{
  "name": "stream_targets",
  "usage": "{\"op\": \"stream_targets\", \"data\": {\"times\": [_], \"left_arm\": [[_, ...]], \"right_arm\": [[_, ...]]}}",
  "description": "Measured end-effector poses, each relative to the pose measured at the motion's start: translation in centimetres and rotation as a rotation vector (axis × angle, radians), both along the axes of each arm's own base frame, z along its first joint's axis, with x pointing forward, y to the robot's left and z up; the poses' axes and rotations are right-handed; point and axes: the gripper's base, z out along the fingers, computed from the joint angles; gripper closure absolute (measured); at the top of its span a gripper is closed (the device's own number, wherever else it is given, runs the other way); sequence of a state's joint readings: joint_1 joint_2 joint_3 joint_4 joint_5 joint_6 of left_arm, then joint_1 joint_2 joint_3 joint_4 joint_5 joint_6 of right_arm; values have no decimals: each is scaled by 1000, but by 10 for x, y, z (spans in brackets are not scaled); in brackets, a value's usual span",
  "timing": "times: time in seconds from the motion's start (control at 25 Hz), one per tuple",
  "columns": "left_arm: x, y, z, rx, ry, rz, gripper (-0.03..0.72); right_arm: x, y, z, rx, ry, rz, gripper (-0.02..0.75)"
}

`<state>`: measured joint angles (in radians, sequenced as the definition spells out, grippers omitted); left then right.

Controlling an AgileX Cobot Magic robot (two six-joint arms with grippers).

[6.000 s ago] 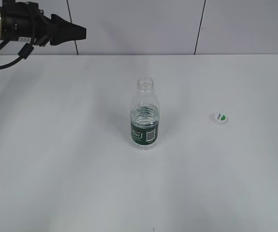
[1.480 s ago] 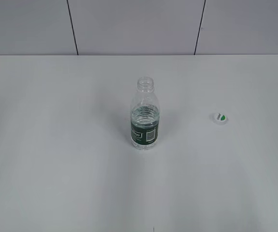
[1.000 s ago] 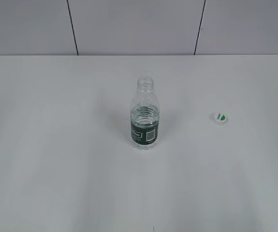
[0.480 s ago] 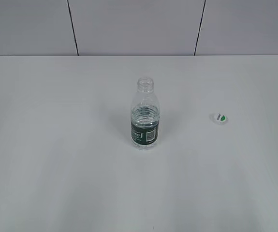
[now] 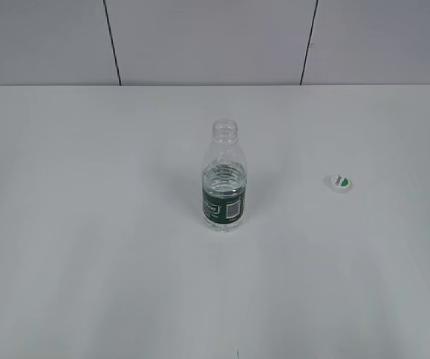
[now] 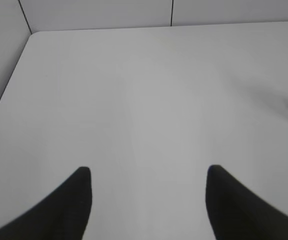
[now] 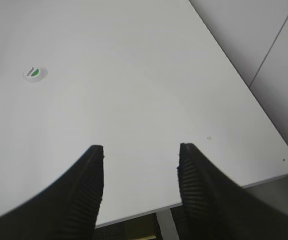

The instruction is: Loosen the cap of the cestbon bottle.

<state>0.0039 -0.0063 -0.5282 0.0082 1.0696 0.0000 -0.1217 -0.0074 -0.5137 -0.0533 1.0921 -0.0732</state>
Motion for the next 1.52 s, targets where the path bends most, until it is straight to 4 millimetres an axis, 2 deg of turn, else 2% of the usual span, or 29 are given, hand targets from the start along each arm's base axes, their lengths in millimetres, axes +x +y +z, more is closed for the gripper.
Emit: {"op": "stream_targets", "data": {"times": [1.52], "left_arm": [[0,0,0,-1,0,-57,250]], "right_arm": [[0,0,0,0,0,0,365]]}}
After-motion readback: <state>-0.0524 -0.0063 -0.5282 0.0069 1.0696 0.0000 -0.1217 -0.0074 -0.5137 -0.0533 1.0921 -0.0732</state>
